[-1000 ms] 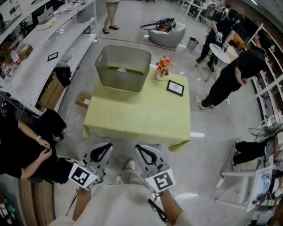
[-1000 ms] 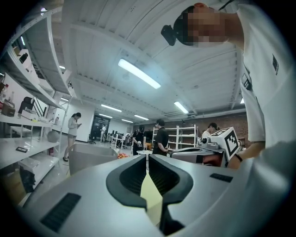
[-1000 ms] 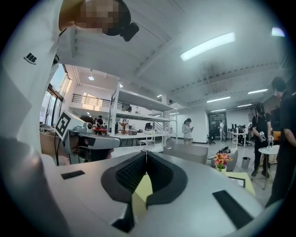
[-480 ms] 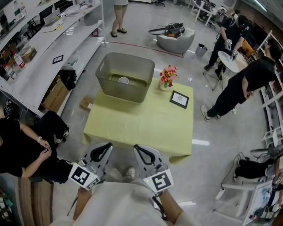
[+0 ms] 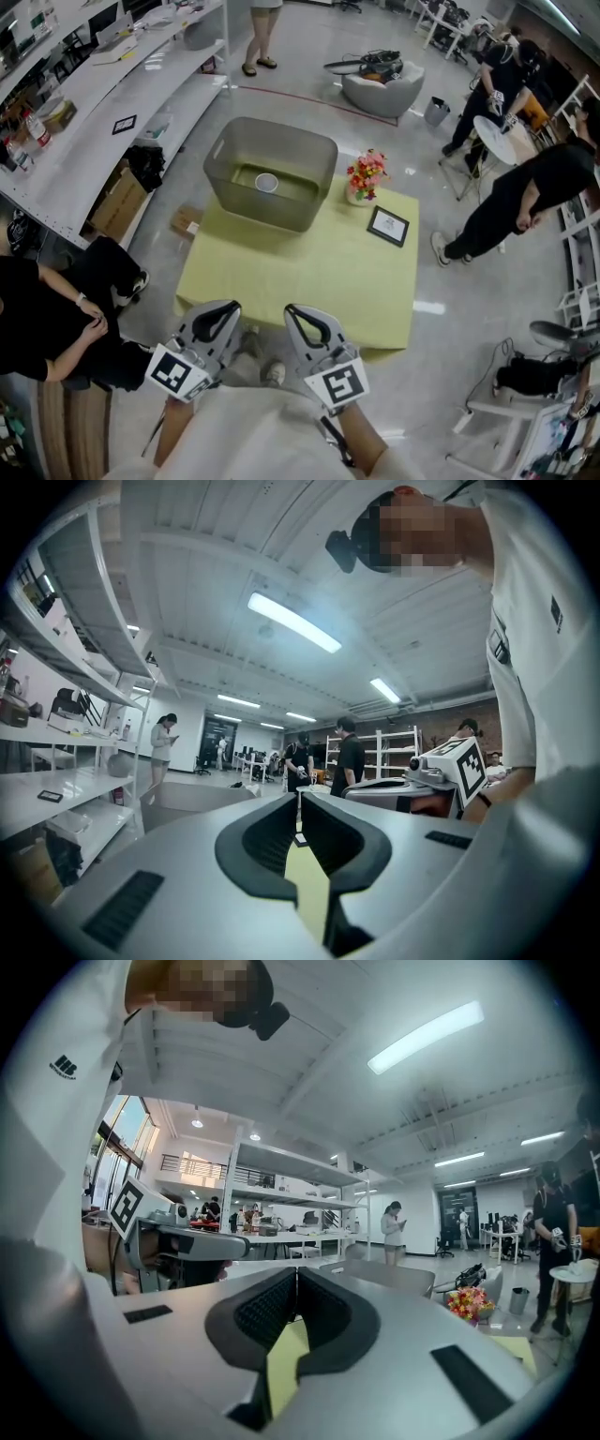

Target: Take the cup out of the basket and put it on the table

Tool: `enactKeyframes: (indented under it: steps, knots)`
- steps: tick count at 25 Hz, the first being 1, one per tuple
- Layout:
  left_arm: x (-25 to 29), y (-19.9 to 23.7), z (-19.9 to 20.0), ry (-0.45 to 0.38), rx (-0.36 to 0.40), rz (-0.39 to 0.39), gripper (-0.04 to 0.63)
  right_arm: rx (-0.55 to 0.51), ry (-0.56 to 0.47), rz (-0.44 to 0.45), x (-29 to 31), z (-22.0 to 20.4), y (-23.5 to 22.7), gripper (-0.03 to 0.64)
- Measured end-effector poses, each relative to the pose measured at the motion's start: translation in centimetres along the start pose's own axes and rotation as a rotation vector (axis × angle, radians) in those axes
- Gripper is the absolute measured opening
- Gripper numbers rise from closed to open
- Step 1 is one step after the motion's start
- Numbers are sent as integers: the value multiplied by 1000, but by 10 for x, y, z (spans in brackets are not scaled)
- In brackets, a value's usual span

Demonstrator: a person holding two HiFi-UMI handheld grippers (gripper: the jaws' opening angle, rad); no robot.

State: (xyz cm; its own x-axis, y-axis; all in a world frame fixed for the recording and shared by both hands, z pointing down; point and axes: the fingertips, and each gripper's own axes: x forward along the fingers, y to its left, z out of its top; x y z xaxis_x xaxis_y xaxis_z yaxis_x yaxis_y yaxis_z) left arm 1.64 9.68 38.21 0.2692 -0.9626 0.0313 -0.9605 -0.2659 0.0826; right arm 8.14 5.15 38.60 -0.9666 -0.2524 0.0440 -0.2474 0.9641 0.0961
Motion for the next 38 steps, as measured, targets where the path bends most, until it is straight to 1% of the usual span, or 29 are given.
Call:
enactKeyframes:
  steps: [4, 8, 13, 15, 18, 22, 30, 35, 38]
  knots:
    - [19, 28, -5, 16, 10, -15, 23, 16, -11, -23, 27, -3, -18, 11]
    - [40, 58, -4, 17, -1, -30, 23, -3, 15, -27, 56, -9, -39, 11]
    - [64, 96, -1, 28, -12, -54, 23, 26, 8, -52, 95, -9, -60, 9]
    - [71, 111, -1, 29, -15, -65, 23, 28, 7, -62, 110, -8, -67, 11]
    - [78, 133, 0, 23, -18, -84, 23, 25, 37, -72, 131, -11, -73, 11]
    - [89, 159, 4, 10, -19, -108, 23, 40, 33, -98, 160, -8, -79, 9]
    - [107, 193, 11, -5, -29, -146, 23, 34, 38, -128, 194, 0, -96, 11]
    - [118, 207, 10, -7, -35, -146, 23, 12, 46, -131, 206, 3, -107, 11]
    - [127, 212, 9, -2, -42, -138, 23, 22, 39, -127, 211, 3, -116, 11]
